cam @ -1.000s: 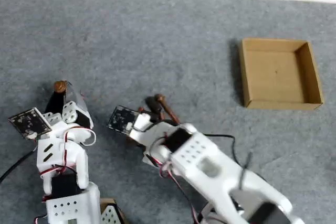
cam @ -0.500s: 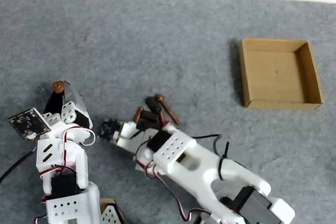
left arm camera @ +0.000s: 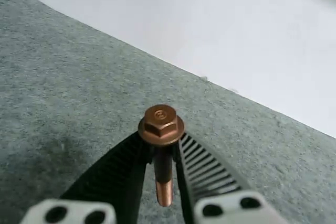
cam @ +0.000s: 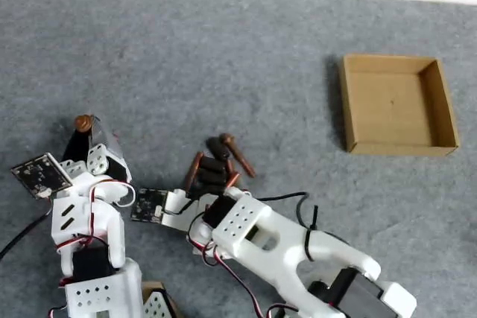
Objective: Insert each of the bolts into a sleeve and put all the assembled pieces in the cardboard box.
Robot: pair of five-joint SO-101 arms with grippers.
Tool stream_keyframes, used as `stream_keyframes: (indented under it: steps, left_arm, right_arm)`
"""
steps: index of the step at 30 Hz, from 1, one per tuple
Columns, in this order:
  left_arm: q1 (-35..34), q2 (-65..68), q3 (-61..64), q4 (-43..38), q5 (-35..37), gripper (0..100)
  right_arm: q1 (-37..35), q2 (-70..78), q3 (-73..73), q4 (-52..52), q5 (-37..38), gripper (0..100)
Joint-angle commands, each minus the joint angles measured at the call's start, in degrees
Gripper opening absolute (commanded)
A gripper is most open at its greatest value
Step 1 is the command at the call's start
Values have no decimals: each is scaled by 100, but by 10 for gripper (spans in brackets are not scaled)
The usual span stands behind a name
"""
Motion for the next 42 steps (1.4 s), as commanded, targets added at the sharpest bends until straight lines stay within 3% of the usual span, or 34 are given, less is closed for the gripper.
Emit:
stream_keyframes:
  steps: [1,19,28,42]
  left_arm:
    - [-66,-101,75,-44,9,5]
    - [-57,-101,75,-44,9,5]
    - [-48,-101,75,-44,9,5]
    - [-48,-101,84,-44,9,5]
  right_arm:
    - [189,92,215,75,70,286]
    - [215,84,514,-4,70,286]
    - [840,84,514,303,79,286]
    - [857,92,875,286,79,286]
